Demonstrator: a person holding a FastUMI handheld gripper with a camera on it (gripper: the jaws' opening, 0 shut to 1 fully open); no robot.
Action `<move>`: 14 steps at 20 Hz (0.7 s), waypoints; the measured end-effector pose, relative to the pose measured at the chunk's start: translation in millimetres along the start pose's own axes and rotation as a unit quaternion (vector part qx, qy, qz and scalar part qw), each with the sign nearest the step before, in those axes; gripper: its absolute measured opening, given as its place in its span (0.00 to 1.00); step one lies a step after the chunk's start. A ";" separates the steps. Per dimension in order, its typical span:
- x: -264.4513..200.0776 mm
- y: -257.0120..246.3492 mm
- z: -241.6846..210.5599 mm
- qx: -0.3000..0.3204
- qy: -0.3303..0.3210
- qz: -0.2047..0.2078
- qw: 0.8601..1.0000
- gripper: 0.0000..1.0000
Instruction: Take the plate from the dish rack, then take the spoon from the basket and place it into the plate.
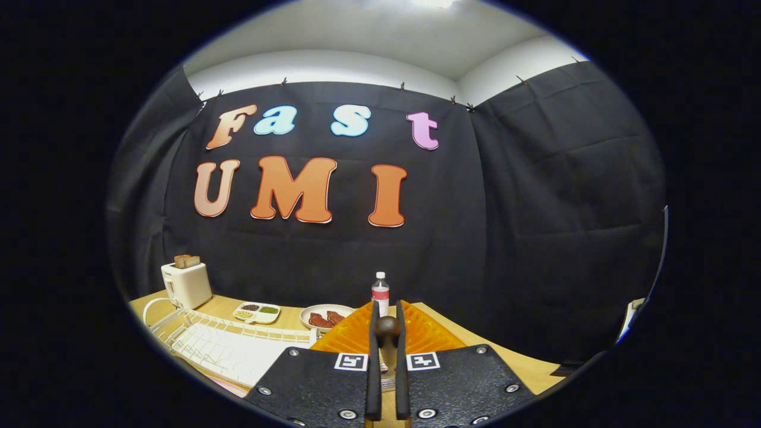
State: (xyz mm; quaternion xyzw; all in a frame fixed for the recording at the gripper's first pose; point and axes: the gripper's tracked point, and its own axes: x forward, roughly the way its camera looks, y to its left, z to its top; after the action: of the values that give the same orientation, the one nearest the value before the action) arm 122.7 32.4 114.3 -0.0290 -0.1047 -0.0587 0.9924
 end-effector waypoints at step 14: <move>-116.2 96.2 -27.6 0.059 0.027 0.106 0.992 0.09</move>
State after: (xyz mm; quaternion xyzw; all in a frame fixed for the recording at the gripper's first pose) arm 27.3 138.7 58.4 0.0205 -0.0771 0.0525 0.9954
